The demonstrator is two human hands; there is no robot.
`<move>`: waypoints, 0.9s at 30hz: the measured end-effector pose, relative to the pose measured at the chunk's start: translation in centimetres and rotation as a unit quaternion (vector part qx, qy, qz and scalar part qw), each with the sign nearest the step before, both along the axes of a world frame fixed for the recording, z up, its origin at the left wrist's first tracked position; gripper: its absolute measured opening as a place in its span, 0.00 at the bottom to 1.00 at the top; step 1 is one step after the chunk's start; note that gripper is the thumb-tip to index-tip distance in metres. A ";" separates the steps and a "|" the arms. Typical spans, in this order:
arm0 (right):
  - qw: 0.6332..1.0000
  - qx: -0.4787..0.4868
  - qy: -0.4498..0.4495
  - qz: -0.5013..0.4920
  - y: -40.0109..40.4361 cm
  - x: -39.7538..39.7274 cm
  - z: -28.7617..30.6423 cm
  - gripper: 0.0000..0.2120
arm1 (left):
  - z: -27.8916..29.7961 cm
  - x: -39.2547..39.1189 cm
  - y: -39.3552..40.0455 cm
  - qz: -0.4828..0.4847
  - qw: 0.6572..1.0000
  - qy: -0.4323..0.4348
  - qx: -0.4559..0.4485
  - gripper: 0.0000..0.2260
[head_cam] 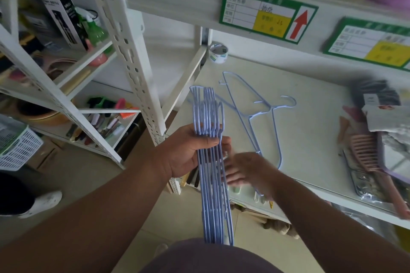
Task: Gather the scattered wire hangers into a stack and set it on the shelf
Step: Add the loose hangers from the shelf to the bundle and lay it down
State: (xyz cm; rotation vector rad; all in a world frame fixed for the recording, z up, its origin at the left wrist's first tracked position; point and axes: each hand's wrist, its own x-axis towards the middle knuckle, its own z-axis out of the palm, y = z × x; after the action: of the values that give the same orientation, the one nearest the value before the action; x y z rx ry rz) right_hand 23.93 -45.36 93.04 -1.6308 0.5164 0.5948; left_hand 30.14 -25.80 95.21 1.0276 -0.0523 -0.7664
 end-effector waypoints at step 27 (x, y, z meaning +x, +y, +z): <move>0.965 -0.219 -0.136 -0.048 -9.2 3.6 0.4 0.04 | 0.6 0.1 0.5 0.079 0.997 0.022 0.017 0.15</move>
State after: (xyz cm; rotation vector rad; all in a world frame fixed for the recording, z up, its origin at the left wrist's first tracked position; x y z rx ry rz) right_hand 27.50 -54.54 93.42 -2.0545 0.5433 0.1803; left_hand 30.21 -25.31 95.86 1.0342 0.0790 -0.6479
